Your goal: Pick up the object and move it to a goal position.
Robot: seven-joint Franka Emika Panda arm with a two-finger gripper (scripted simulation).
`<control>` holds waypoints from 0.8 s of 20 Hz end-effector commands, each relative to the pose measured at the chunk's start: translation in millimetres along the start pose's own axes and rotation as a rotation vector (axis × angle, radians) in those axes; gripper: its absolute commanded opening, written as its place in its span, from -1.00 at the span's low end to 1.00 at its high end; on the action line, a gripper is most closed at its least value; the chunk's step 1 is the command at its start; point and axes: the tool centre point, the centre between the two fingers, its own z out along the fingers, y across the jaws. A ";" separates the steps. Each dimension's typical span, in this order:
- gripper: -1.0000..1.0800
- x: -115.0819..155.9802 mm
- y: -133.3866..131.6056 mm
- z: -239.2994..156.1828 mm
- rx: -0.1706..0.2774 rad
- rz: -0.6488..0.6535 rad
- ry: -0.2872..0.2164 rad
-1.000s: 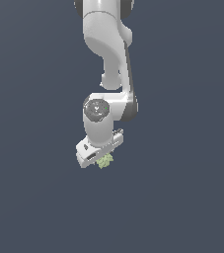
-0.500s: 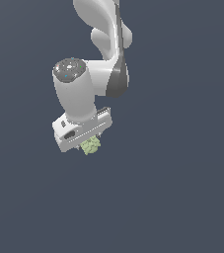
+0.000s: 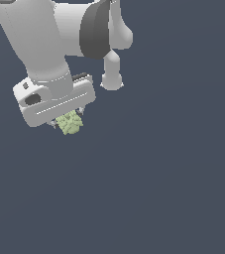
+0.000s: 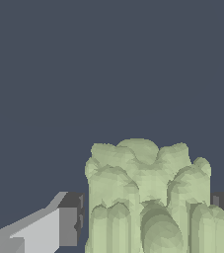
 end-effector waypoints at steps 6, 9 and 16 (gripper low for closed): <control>-1.00 -29.3 23.8 -74.4 0.001 0.000 0.000; -1.00 -37.0 31.0 -95.1 0.000 0.000 -0.001; -1.00 -47.0 41.6 -123.2 0.000 0.000 -0.001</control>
